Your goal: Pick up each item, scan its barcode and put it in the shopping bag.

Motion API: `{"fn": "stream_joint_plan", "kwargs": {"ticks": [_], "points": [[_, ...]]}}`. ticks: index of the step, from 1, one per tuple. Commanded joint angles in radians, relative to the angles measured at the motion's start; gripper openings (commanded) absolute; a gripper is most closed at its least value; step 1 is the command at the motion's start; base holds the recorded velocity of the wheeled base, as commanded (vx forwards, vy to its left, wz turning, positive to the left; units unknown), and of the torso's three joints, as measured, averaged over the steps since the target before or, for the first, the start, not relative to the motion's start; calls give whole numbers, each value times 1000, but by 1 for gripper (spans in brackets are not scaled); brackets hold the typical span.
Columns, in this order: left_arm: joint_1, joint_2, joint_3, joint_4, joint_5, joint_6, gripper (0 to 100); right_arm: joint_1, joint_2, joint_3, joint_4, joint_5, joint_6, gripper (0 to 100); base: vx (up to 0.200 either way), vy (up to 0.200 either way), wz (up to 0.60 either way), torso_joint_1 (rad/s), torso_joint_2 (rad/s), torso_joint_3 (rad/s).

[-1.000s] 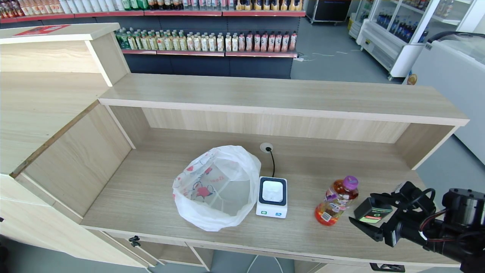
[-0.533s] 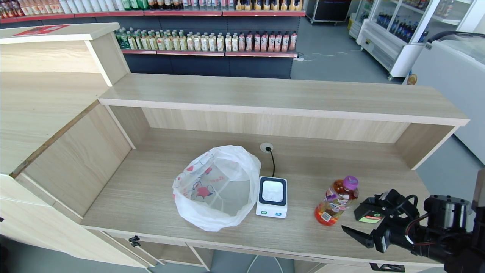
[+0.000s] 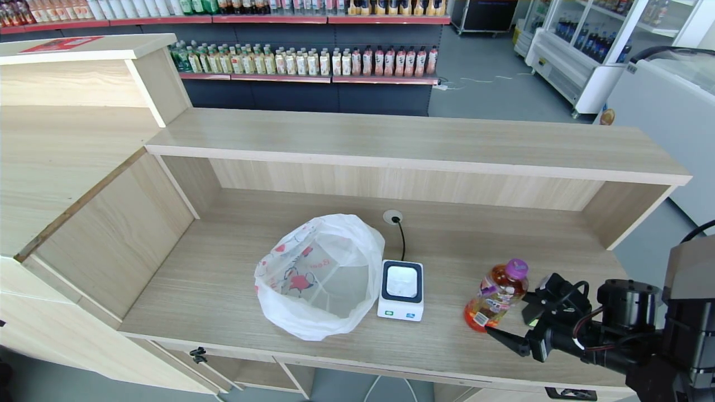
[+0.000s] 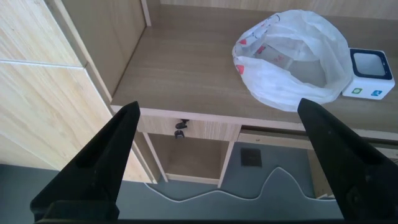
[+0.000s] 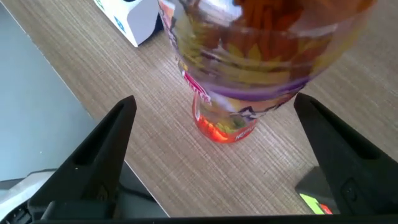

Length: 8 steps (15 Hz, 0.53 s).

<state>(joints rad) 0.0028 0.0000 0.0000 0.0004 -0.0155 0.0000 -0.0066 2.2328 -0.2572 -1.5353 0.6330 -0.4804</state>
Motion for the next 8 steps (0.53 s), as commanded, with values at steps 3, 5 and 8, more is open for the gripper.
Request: {"fn": "stream_joint_plan", "kwargs": {"ticks": [3, 5, 8], "points": [[0, 0, 0, 0, 0, 0, 100, 20, 54, -88, -2, 1, 14, 100, 0, 0, 0, 0, 0, 0], [0, 0, 0, 0, 0, 0, 100, 36, 79, -128, -2, 13, 39, 100, 0, 0, 0, 0, 0, 0], [0, 0, 0, 0, 0, 2, 100, 43, 108, -181, -3, 45, 56, 100, 0, 0, 0, 0, 0, 0]]}}
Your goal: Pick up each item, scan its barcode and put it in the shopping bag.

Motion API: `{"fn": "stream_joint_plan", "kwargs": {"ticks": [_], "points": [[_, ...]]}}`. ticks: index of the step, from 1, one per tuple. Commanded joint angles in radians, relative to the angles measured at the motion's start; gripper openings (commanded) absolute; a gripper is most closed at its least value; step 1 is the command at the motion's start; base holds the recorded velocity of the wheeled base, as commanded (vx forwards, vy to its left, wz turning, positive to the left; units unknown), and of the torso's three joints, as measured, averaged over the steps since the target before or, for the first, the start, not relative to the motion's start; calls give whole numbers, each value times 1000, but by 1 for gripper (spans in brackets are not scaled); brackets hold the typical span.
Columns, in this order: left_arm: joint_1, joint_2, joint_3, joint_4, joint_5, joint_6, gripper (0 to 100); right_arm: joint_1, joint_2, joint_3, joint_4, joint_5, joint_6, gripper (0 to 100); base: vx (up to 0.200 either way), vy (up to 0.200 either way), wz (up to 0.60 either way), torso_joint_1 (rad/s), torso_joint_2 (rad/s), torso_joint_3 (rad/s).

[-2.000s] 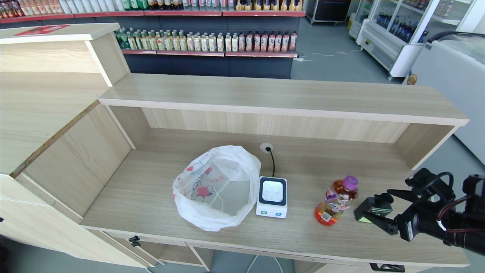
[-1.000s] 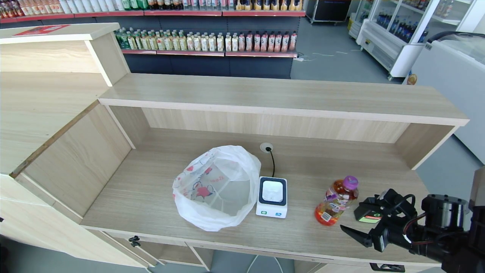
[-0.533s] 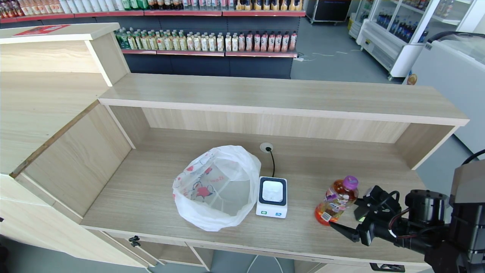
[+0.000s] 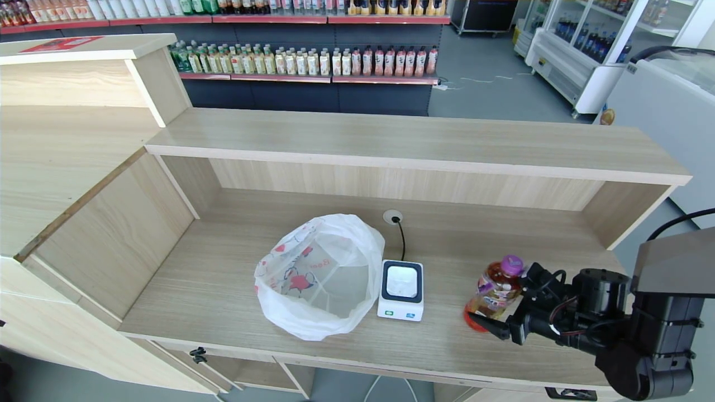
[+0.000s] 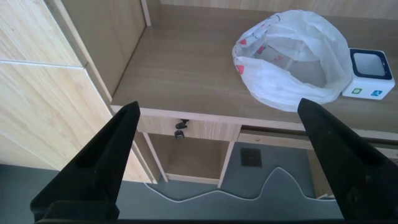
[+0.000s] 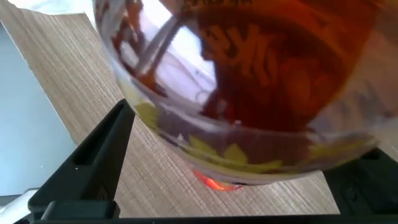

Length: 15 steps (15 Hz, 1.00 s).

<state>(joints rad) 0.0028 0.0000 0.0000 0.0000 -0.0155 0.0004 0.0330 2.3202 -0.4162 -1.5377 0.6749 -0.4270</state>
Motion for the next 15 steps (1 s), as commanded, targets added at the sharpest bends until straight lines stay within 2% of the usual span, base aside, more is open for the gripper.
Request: {"fn": "stream_joint_plan", "kwargs": {"ticks": [1, 15], "points": [[0, 2, 0, 2, 0, 1, 100, 5, 30, -41, 1, 12, 5, 100, 0, 0, 0, 0, 0, 0], [0, 0, 0, 0, 0, 0, 100, 8, 57, -92, -1, 115, 27, 100, 0, 0, 0, 0, 0, 0]]}}
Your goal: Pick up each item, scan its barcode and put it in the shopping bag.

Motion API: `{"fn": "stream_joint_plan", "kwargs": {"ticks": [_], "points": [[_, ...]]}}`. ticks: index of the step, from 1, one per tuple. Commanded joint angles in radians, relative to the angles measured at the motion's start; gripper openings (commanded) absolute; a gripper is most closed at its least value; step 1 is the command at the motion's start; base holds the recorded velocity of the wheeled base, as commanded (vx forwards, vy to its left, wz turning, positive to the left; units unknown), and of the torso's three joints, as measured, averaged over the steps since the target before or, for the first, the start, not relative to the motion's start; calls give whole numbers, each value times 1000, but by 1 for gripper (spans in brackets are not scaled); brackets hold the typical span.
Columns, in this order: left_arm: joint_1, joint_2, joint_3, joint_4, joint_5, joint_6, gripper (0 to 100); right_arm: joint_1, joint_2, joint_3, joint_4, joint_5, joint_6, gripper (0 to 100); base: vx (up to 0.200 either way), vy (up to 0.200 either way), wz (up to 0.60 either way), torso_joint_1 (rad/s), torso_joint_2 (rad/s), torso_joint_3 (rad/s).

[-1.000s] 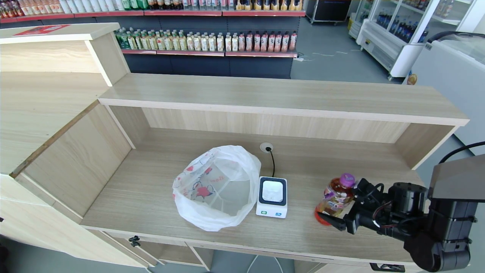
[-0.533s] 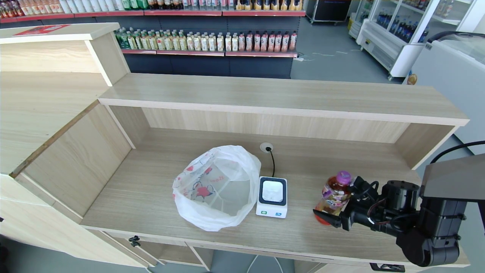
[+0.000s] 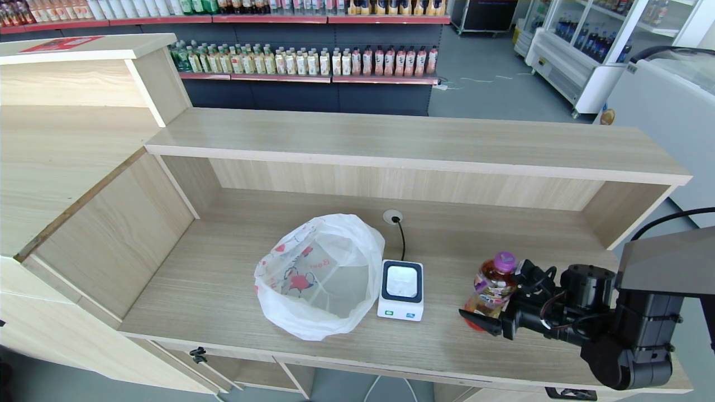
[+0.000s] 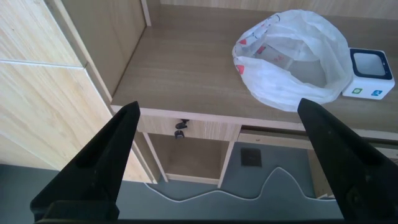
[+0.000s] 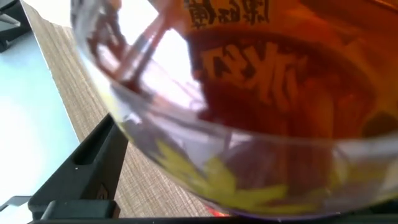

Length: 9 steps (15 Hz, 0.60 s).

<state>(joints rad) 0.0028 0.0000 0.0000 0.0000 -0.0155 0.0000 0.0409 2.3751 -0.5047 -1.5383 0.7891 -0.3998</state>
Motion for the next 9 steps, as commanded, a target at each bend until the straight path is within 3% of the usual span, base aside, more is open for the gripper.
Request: {"fn": "stream_joint_plan", "kwargs": {"ticks": [1, 4, 5, 9], "points": [[0, 0, 0, 0, 0, 0, 100, 1, 3, -3, 0, 1, -1, 100, 0, 0, 0, 0, 0, 0], [0, 0, 0, 0, 0, 0, 100, 1, 7, -12, 0, 9, -1, 100, 0, 0, 0, 0, 0, 0], [0, 0, 0, 2, 0, 0, 100, 1, 9, -17, 0, 22, -2, 0, 0, 0, 0, 0, 0, 0], [0, 0, 0, 0, 0, 0, 100, -1, 13, -18, 0, 28, -2, 0, 0, 0, 0, 0, 0, 0]]}}
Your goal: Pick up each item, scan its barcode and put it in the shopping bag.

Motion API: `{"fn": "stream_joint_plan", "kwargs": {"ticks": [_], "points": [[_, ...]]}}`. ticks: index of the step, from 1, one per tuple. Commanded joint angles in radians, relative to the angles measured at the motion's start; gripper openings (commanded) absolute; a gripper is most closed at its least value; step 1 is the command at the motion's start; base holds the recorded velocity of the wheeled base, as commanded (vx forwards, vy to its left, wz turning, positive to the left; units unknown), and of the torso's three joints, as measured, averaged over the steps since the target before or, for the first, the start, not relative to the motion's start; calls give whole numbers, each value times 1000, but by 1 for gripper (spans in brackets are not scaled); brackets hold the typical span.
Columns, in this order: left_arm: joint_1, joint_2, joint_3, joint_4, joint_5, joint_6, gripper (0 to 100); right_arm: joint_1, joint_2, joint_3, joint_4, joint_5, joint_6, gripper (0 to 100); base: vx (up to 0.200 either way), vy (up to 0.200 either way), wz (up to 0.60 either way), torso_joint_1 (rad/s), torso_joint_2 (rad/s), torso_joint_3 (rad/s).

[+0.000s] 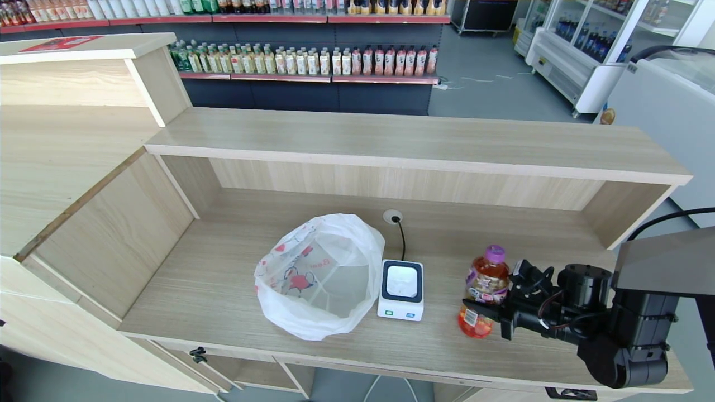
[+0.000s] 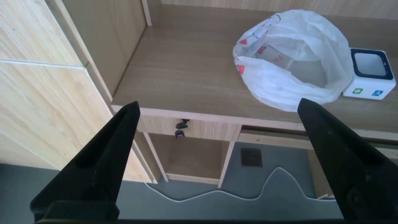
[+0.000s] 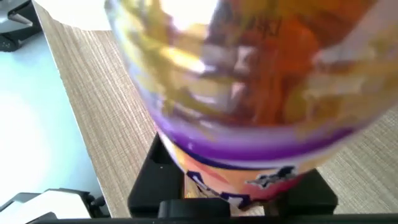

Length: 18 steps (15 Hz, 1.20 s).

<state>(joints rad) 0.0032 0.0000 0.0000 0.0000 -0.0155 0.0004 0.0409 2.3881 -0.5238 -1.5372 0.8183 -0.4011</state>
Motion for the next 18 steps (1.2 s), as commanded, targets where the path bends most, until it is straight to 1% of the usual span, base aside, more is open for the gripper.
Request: {"fn": "stream_joint_plan", "kwargs": {"ticks": [1, 8, 12, 16, 18], "points": [[0, 0, 0, 0, 0, 0, 100, -1, 0, 1, -1, 1, -1, 0, 0, 0, 0, 0, 0, 0], [0, 0, 0, 0, 0, 1, 100, -10, -29, 8, -3, 15, -1, 0, 0, 0, 0, 0, 0, 0], [0, 0, 0, 0, 0, 0, 100, -22, -75, 13, -1, 71, 21, 0, 0, 0, 0, 0, 0, 0], [0, 2, 0, 0, 0, 0, 100, -6, -244, 13, 0, 137, 192, 0, 0, 0, 0, 0, 0, 0], [0, 0, 0, 0, 0, 0, 100, -1, -366, 16, 2, 197, 274, 0, 0, 0, 0, 0, 0, 0]]}}
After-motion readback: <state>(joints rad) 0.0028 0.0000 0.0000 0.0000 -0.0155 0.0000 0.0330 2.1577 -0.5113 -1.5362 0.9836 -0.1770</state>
